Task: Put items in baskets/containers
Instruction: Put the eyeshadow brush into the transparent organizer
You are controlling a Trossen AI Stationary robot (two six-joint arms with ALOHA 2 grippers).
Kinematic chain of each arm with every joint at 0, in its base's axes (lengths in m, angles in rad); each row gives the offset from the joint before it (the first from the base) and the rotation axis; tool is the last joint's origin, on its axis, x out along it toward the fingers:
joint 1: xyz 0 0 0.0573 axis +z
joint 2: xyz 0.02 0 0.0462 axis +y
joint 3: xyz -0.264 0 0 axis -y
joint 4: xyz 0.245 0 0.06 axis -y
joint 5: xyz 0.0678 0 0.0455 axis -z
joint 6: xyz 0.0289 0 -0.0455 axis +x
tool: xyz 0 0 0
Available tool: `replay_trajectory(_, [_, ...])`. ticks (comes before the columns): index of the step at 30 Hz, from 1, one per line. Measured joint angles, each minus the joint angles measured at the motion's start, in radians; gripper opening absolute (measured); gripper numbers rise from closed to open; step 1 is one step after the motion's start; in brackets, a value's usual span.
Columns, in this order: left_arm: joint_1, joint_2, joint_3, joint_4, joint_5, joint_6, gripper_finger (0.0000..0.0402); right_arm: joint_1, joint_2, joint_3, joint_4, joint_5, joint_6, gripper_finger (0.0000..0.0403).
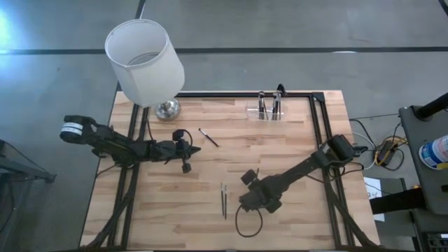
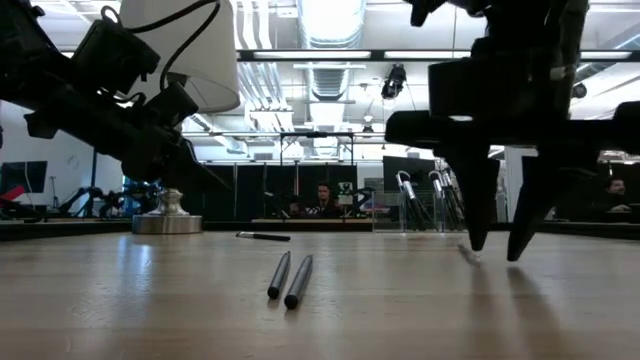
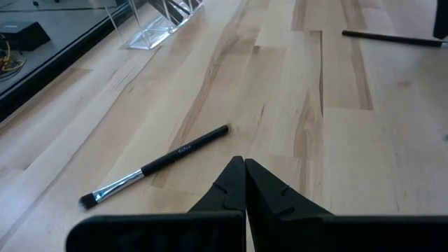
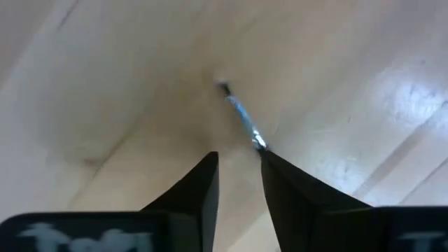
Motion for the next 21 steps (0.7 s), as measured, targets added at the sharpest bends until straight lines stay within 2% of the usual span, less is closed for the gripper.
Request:
replay_trajectory(7, [0.0, 0.0, 0.0, -0.001, 0.003, 0.0, 0.0, -0.02, 0.03, 0.004, 0.045, -0.01, -0.046, 0.0098])
replay_trajectory(14, [0.0, 0.0, 0.0, -0.001, 0.003, 0.001, 0.0, -0.04, 0.026, 0.013, 0.044, -0.02, -0.022, 0.0098])
replay_trajectory(21, [0.0, 0.0, 0.0, 0.0, 0.007, 0.002, 0.0, -0.083, 0.02, 0.097, 0.094, 0.047, -0.044, 0.0107])
